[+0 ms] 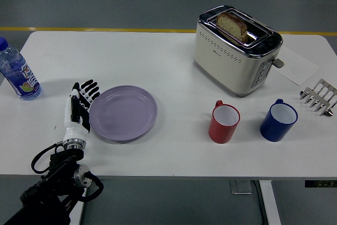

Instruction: Push plate across desktop

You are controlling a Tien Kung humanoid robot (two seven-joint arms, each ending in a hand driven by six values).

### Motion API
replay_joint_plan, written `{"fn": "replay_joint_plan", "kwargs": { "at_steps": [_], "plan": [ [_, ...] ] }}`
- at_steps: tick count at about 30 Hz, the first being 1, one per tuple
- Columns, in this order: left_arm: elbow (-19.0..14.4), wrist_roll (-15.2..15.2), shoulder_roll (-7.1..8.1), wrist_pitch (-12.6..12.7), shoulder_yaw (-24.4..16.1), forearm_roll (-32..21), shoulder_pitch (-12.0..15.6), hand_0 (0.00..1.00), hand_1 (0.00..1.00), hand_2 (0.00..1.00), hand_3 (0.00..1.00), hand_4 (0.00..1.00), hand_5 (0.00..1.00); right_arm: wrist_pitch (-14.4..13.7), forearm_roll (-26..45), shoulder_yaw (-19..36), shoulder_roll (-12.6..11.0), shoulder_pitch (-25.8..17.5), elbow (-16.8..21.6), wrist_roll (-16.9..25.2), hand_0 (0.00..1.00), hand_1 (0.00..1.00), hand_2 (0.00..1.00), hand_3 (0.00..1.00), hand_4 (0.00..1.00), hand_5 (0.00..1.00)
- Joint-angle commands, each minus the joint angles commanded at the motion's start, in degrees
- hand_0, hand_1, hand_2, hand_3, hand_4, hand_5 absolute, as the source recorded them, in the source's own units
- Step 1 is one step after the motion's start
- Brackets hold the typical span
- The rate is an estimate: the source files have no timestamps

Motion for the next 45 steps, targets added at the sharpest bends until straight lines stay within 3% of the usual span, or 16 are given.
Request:
{"fn": "replay_joint_plan", "kwargs": {
  "at_steps": [28,45],
  "plan": [
    [-1.8,0.0,-0.2,-0.2,8.9,-4.0,-2.0,0.696,0.711,0.694,0.62,0.453,0.998,0.1,-0.2,-0.1,-0.1,-0.7,0.0,0.0,0.636,0.612,0.644,0.582,0.369,0.158],
    [-4.0,0.0,-0.2,-0.1,12.2,-4.7,-2.8,0.695,0.711,0.693,0.618,0.448,0.998,0.0,0.4,-0.5,-0.1,-0.5,0.0,0.1,0.636,0.612,0.644,0.582,0.369,0.158]
  ]
}}
